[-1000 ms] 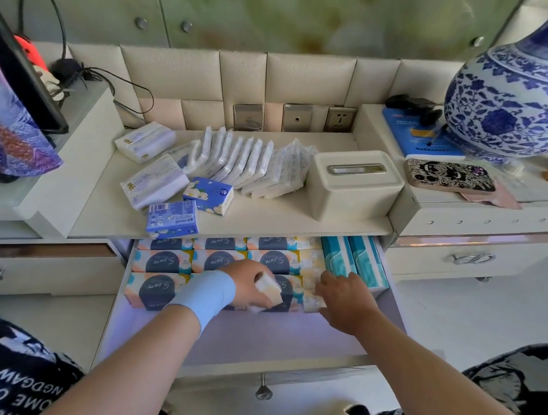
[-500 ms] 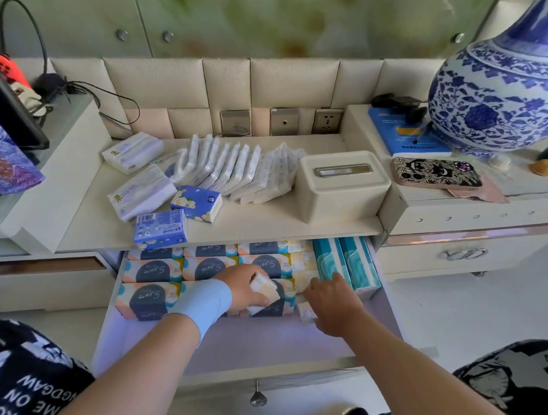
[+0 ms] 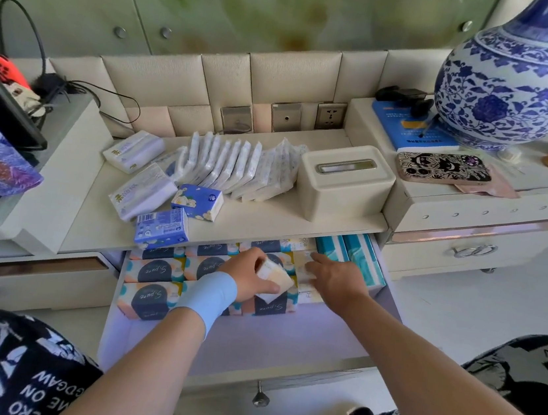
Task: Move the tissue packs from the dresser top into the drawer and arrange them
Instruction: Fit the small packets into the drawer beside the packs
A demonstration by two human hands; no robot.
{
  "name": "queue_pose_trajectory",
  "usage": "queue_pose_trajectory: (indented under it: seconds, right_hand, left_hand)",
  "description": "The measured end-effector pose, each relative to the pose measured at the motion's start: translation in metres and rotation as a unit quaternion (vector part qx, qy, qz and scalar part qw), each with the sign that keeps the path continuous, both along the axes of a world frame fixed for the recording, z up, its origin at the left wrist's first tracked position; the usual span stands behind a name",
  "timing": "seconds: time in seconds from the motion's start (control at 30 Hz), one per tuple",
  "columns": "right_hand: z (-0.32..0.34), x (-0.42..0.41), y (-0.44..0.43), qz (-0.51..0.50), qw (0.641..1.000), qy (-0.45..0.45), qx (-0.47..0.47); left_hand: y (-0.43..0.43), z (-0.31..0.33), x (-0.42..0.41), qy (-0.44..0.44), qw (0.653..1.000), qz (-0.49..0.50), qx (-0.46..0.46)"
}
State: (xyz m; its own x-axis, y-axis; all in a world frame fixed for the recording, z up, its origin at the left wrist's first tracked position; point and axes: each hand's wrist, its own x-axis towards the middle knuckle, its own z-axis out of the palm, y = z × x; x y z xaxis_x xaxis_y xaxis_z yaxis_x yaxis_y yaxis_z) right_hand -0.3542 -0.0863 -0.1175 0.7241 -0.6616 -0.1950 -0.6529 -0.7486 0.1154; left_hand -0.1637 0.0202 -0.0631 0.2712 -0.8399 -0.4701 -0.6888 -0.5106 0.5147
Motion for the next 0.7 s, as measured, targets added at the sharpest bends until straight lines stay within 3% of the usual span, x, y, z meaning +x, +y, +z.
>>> queue_pose_trajectory:
  seconds: [0.07, 0.17, 0.3, 0.4, 0.53, 0.6, 0.7]
  right_hand:
    - [0.003, 0.002, -0.001, -0.027, 0.999, 0.000, 0.034]
    - [0.016, 0.002, -0.001, -0.068, 0.990, -0.093, 0.076]
    - [0.033, -0.001, 0.013, -0.006, 0.959, -0.225, 0.175]
    - [0.026, -0.003, 0.020, -0.030, 0.944, -0.247, 0.216]
    - [0.022, -0.018, 0.009, -0.061, 0.967, -0.158, 0.189]
    - [0.020, -0.027, 0.003, -0.012, 0.994, -0.067, 0.081]
    - [0.008, -0.028, 0.000, 0.036, 0.999, -0.005, -0.024]
  left_hand:
    - [-0.004, 0.000, -0.003, 0.013, 1.000, 0.007, -0.009]
    - [-0.010, -0.004, -0.006, 0.066, 0.997, 0.037, -0.022]
    - [-0.016, -0.005, -0.011, 0.182, 0.975, 0.126, -0.028]
    - [-0.022, -0.014, -0.015, 0.252, 0.954, 0.157, -0.029]
    - [-0.028, -0.019, -0.021, 0.241, 0.953, 0.180, -0.029]
    - [-0.028, -0.017, -0.020, 0.146, 0.977, 0.154, -0.023]
    - [-0.028, -0.015, -0.016, 0.067, 0.993, 0.094, 0.014]
